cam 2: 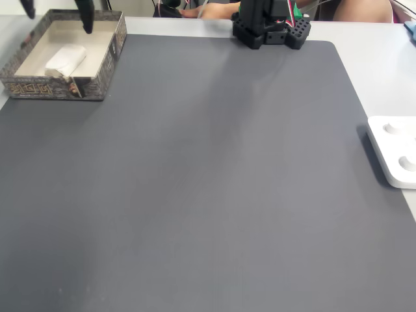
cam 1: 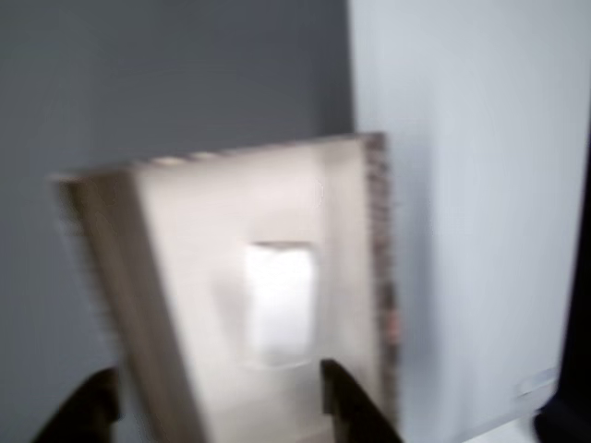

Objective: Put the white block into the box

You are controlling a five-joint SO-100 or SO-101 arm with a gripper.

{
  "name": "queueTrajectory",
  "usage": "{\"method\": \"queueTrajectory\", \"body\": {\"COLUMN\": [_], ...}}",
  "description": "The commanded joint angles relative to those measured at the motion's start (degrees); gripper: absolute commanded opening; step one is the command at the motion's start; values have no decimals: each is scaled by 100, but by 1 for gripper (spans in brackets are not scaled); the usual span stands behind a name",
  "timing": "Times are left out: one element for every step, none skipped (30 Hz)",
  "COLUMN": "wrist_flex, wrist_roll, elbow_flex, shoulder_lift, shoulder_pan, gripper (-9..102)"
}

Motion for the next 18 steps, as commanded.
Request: {"method": "queueTrajectory", "body": {"wrist_flex": [18,26,44,79,114,123,158,220,281,352,431,492,501,501,475,422,343,229], "wrist_roll": [-387,-624,-949,-1248,-1494,-1723,-2013,-2338,-2681,-3015,-3384,-3771,-4034,-4228,-4482,-4711,-4825,-4878], "elbow_flex": [668,888,1081,1230,1362,1485,1608,1705,1819,1951,2092,2232,2408,2584,2769,2962,3138,3313], "shoulder_lift": [1266,1459,1644,1819,1995,2171,2329,2496,2646,2795,2944,3094,3261,3428,3586,3753,3894,4025], "shoulder_pan": [-387,-466,-554,-650,-773,-905,-1037,-1169,-1310,-1441,-1573,-1714,-1863,-2030,-2215,-2408,-2619,-2821], "gripper": [24,22,20,18,16,15,13,10,8,5,2,0,-2,-2,-2,-2,-2,-2]}}
